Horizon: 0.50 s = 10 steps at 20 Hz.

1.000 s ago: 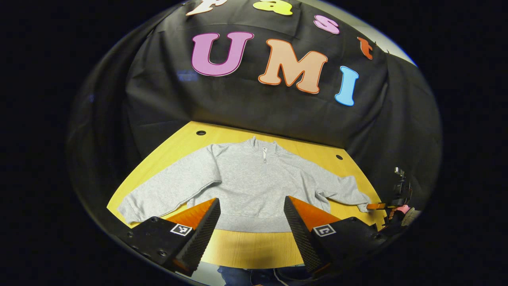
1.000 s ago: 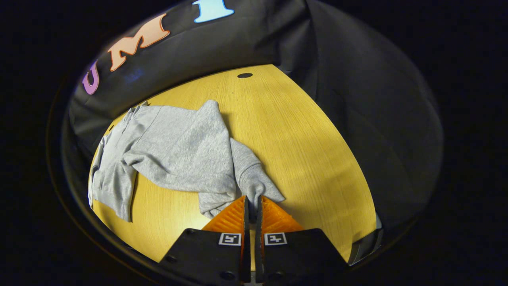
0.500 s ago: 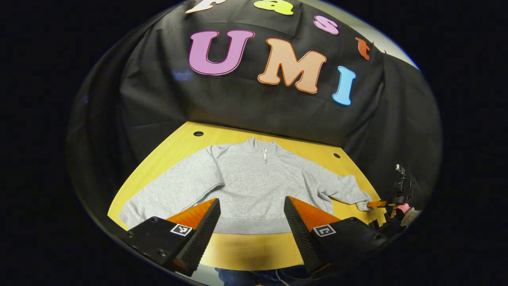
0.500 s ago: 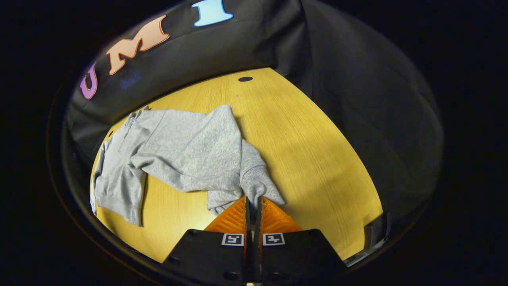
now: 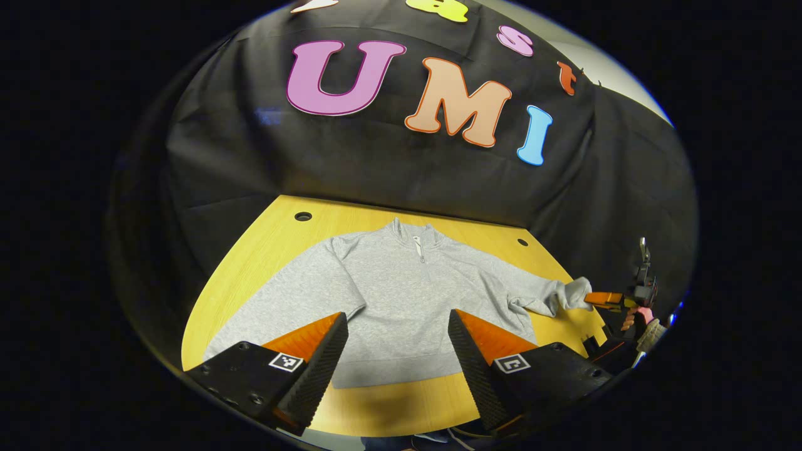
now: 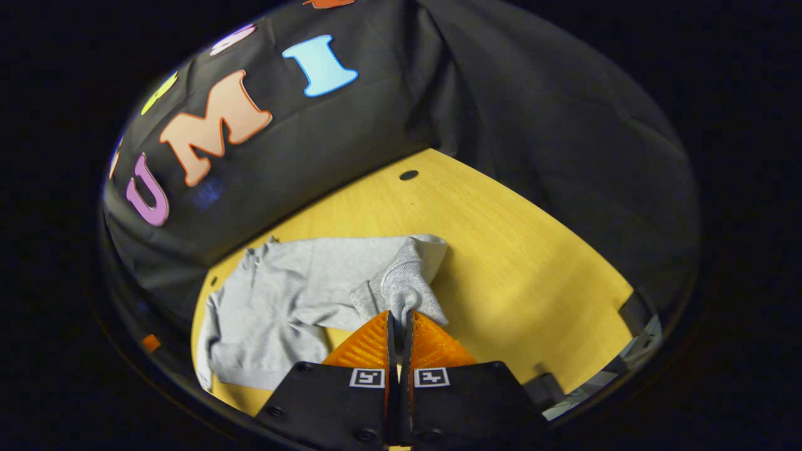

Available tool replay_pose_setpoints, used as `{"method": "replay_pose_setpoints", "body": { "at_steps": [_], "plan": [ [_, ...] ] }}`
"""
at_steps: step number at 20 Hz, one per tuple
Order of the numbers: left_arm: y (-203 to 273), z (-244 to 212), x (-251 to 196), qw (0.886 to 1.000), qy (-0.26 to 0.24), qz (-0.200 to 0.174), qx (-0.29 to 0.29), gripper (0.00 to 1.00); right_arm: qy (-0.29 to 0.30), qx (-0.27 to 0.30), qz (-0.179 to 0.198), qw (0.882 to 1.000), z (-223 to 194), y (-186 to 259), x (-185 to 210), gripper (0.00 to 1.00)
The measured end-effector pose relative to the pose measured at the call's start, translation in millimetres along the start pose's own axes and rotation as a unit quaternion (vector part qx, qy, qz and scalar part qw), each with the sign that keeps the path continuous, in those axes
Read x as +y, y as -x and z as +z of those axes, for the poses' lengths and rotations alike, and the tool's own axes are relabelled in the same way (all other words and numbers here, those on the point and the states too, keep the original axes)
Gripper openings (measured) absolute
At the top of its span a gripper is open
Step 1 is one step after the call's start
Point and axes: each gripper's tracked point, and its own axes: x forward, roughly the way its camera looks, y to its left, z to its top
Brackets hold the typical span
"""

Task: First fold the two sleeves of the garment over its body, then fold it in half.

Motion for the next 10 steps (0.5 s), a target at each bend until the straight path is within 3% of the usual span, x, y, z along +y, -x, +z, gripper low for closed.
{"method": "replay_pose_setpoints", "body": {
  "at_steps": [3,10],
  "plan": [
    [1.1,3.5,14.7,1.0,-0.005,-0.012,0.0,0.94,-0.035,-0.024,0.046,0.998,9.4,-1.7,53.7,0.02],
    [13.5,-5.0,48.7,1.0,0.012,-0.008,0.001,0.94,-0.03,-0.02,0.158,0.987,6.2,-19.9,189.6,0.03]
  ]
}}
